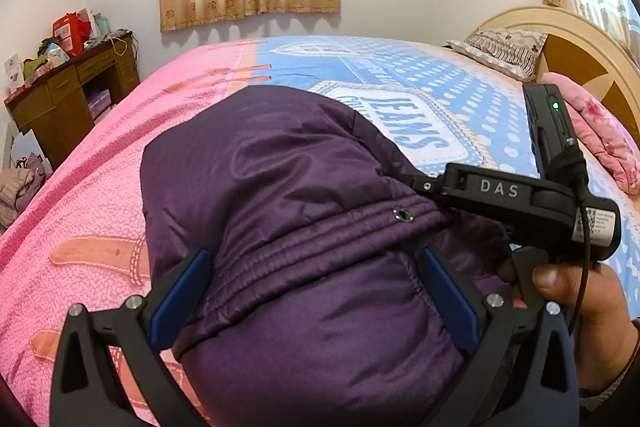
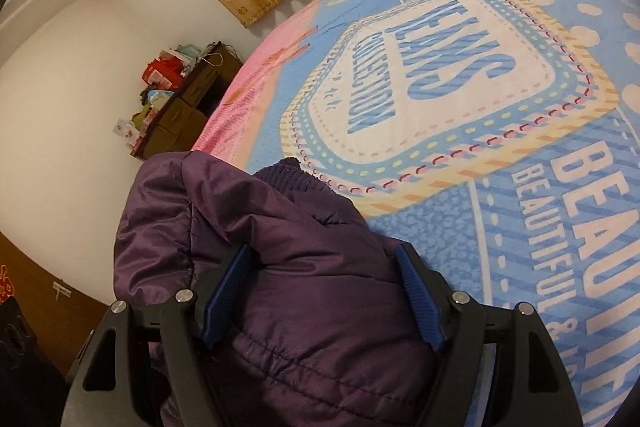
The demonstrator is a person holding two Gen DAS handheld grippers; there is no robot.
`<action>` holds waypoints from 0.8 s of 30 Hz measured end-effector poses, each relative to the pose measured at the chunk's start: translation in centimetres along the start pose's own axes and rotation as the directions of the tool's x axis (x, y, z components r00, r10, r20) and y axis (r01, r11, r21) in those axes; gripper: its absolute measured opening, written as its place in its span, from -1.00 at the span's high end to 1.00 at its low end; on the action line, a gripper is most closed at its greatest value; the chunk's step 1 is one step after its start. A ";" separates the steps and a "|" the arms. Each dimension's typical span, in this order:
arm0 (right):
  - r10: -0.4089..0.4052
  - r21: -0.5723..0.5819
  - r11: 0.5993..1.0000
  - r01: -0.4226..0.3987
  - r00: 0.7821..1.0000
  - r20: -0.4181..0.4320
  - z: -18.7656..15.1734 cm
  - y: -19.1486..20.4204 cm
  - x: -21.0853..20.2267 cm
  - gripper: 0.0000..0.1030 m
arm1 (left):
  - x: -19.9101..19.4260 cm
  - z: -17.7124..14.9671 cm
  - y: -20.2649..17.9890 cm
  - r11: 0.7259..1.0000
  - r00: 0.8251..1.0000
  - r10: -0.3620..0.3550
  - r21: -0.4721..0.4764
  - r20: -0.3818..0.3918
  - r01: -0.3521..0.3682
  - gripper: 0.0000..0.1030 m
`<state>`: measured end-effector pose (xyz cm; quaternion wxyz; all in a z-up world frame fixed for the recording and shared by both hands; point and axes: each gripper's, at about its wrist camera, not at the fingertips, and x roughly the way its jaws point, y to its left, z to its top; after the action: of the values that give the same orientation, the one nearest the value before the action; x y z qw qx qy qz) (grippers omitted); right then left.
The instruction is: Fold large clothes
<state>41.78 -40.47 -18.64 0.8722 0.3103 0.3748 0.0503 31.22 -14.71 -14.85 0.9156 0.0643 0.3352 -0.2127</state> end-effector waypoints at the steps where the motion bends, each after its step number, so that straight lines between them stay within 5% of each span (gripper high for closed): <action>1: -0.004 0.000 1.000 0.004 1.000 -0.003 0.1 0.1 0.1 -0.44 | -0.1 0.0 0.1 1.000 1.000 0.000 -0.003 0.002 0.000 -1.00; 24: 0.031 0.019 0.999 -0.030 0.999 -0.031 0.8 -1.0 1.0 -0.51 | -0.1 0.3 -0.3 1.000 1.000 0.012 0.000 0.003 -0.012 -1.00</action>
<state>42.90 -41.30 -19.44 0.8624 0.3235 0.3840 0.0650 31.21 -15.07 -14.56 0.9172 0.0659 0.3336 -0.2075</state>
